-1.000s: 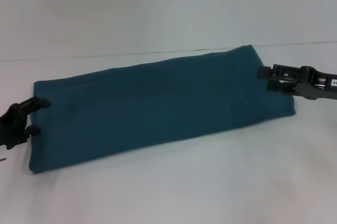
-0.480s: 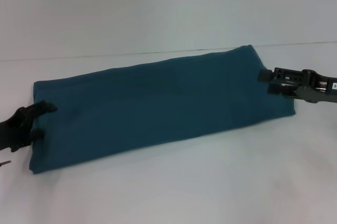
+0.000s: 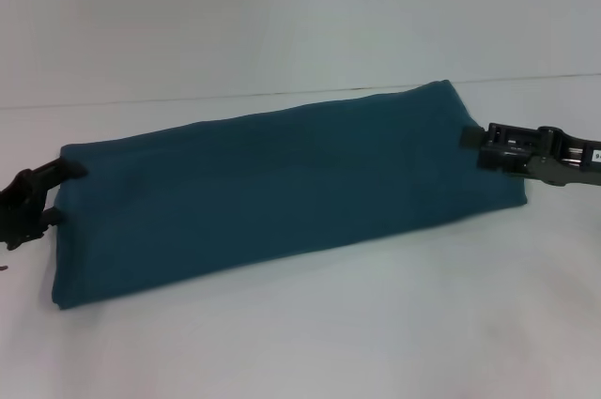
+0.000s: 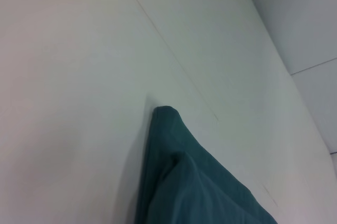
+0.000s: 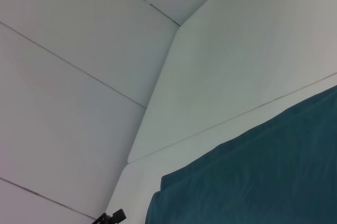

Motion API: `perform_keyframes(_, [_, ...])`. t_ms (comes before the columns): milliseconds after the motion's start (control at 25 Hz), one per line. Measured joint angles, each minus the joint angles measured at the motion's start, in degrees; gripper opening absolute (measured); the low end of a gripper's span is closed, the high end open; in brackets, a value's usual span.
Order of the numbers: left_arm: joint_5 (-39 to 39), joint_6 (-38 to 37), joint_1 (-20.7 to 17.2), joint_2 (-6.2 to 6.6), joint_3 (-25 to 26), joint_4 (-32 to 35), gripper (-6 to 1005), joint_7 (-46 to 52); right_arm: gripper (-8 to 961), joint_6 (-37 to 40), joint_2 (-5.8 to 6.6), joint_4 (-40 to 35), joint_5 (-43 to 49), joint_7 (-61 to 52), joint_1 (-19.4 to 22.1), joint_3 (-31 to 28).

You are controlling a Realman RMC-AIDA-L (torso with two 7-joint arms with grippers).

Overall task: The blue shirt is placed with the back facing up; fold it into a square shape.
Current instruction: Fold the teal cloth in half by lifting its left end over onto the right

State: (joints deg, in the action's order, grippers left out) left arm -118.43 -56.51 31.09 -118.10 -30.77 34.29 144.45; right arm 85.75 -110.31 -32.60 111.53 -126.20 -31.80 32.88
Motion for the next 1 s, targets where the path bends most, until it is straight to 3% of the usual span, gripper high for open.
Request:
perform_keyframes(760, [-2.7, 1.3, 0.5, 0.06, -1.6, -1.7, 888, -0.5, 883, 0.0, 0.01, 0.0, 0.5, 0.0, 0.2, 0.0])
perform_keyframes(1000, [-2.3, -5.4, -1.0, 0.06, -1.5, 5.0, 889, -0.9, 883, -0.1, 0.18, 0.0, 0.6, 0.0, 0.2, 0.0])
